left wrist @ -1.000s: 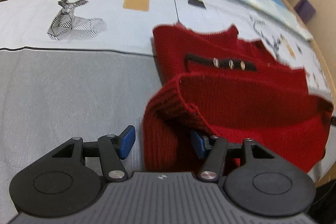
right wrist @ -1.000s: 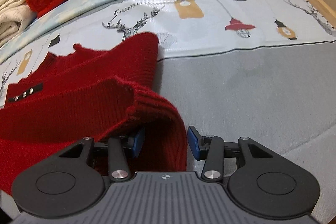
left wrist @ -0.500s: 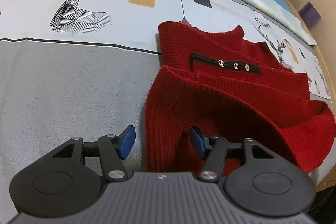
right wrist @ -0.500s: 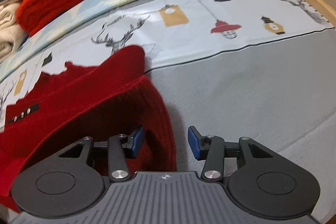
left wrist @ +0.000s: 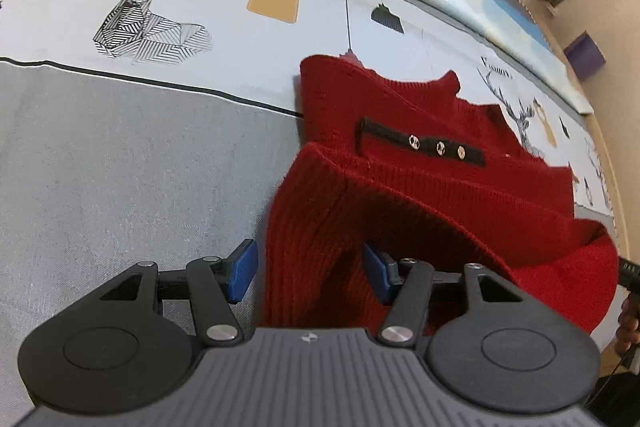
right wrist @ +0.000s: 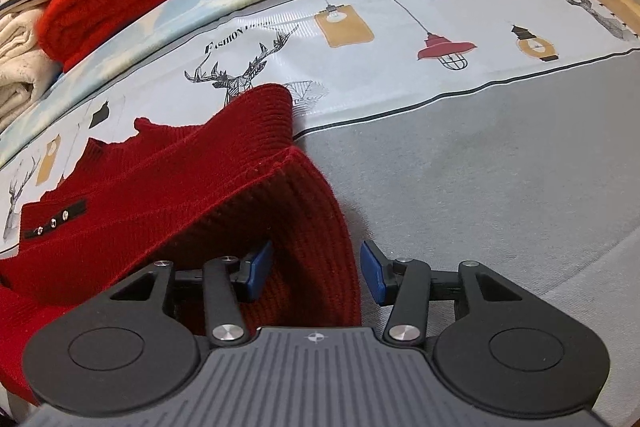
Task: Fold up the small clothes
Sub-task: 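Press the folded hem flat with both open tools, then close both tools on the folded sweater edge and lift it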
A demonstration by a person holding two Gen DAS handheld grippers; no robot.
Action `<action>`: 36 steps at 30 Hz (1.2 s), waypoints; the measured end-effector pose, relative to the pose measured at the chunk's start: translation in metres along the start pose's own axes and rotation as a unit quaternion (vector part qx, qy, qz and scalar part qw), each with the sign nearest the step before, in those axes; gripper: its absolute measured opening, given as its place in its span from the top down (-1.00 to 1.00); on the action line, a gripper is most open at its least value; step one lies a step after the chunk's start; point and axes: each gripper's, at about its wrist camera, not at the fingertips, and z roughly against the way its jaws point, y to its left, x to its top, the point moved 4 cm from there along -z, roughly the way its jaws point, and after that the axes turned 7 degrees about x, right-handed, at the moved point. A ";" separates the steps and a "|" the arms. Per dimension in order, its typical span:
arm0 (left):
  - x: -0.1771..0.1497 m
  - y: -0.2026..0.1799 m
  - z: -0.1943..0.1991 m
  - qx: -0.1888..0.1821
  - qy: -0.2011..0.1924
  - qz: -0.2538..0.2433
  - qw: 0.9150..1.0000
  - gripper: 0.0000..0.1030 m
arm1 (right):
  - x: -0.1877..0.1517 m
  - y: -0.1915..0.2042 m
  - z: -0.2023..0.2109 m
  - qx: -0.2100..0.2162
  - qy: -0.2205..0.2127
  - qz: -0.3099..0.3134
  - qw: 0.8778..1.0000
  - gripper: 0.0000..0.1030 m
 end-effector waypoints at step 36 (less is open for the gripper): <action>0.053 -0.017 0.035 0.093 -0.226 -0.041 0.969 0.85 | 0.064 0.039 0.030 0.008 -0.224 0.052 0.973 0.80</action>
